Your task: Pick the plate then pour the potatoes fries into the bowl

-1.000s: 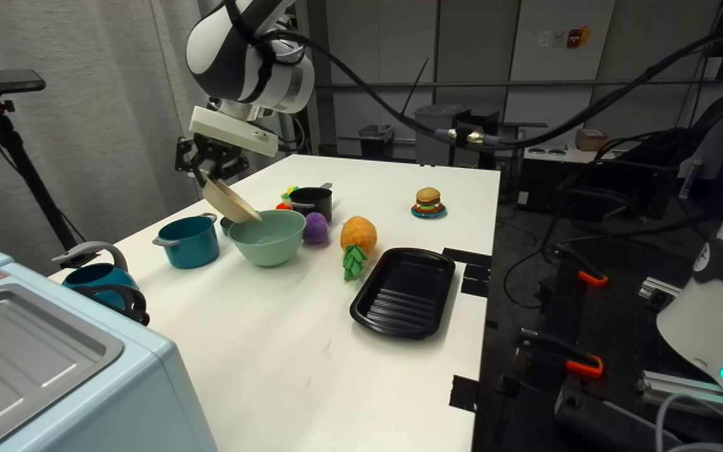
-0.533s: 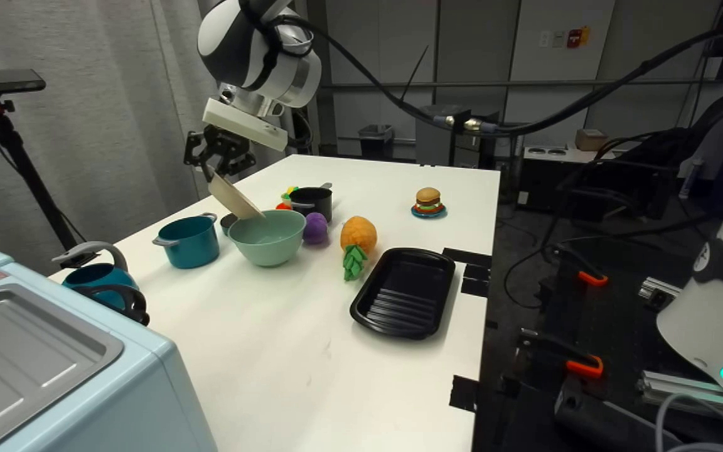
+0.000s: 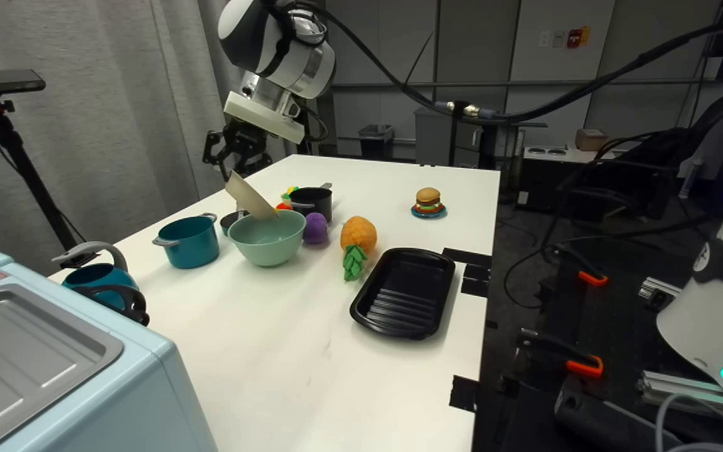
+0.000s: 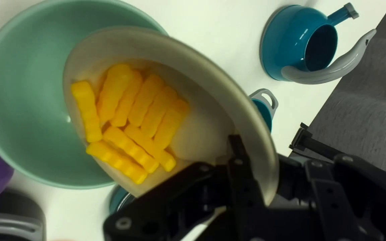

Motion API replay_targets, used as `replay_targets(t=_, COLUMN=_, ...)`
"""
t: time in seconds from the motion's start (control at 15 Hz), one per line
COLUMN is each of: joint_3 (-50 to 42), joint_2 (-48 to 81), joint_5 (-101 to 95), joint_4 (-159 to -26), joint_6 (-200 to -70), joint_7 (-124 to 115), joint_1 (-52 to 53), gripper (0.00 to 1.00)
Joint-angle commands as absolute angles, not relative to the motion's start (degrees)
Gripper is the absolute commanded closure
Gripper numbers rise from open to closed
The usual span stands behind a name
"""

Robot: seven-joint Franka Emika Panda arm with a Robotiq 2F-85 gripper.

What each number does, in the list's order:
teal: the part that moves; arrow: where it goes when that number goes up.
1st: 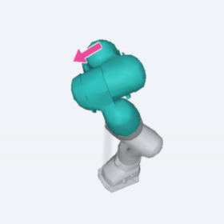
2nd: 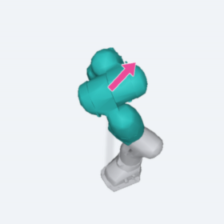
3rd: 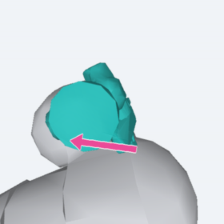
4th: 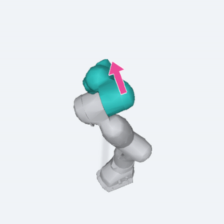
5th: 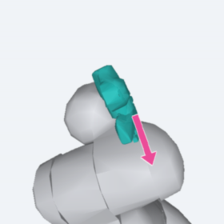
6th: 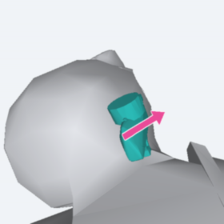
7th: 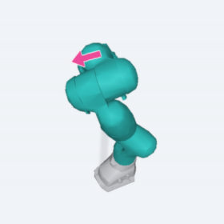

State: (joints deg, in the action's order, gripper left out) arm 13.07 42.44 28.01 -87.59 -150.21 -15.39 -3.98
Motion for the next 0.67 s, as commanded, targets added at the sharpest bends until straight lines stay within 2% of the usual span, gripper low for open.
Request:
replay_targets(t=0.0, joint_3=14.3, joint_2=41.0, joint_5=31.9, joint_4=-88.7, joint_6=-146.2, joint_7=-12.8, joint_1=-5.9, gripper=0.99)
replay_targets(t=0.6, joint_3=14.1, joint_2=43.3, joint_5=36.2, joint_4=-85.4, joint_6=-141.1, joint_7=-11.6, joint_1=-5.7, gripper=0.99)
